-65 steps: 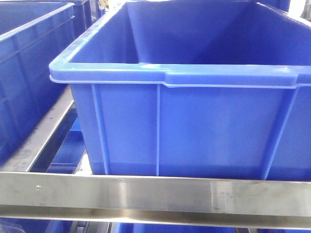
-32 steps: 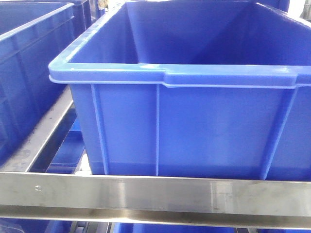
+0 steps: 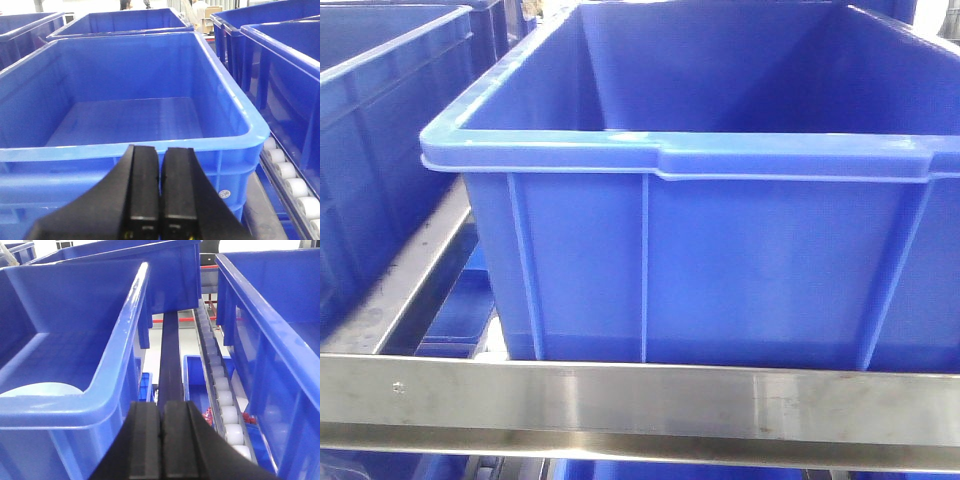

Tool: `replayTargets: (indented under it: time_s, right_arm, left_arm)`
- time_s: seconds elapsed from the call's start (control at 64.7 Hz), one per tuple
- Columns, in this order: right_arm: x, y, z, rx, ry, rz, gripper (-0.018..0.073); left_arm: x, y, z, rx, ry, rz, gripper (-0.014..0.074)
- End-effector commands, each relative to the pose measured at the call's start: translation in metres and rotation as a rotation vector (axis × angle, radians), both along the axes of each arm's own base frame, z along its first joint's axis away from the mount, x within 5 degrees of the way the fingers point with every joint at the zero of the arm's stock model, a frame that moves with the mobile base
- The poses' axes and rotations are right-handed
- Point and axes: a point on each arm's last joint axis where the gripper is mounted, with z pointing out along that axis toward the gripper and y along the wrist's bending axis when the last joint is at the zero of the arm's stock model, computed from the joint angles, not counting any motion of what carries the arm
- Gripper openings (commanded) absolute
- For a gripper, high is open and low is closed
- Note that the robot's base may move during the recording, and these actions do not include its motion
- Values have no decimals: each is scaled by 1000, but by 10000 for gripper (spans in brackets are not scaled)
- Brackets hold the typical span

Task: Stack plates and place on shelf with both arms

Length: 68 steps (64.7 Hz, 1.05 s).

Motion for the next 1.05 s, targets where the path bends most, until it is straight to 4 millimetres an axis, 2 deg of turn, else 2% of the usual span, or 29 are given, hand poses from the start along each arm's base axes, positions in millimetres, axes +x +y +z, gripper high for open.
replayTargets:
  time_s: [0.0, 1.036]
  right_arm:
    - [-2, 0, 9, -19, -109, -7, 57]
    - [-2, 0, 9, -19, -109, -7, 57]
  left_arm:
    - [-3, 1, 8, -22, -109, 5, 82]
    - [-3, 1, 8, -22, -109, 5, 82]
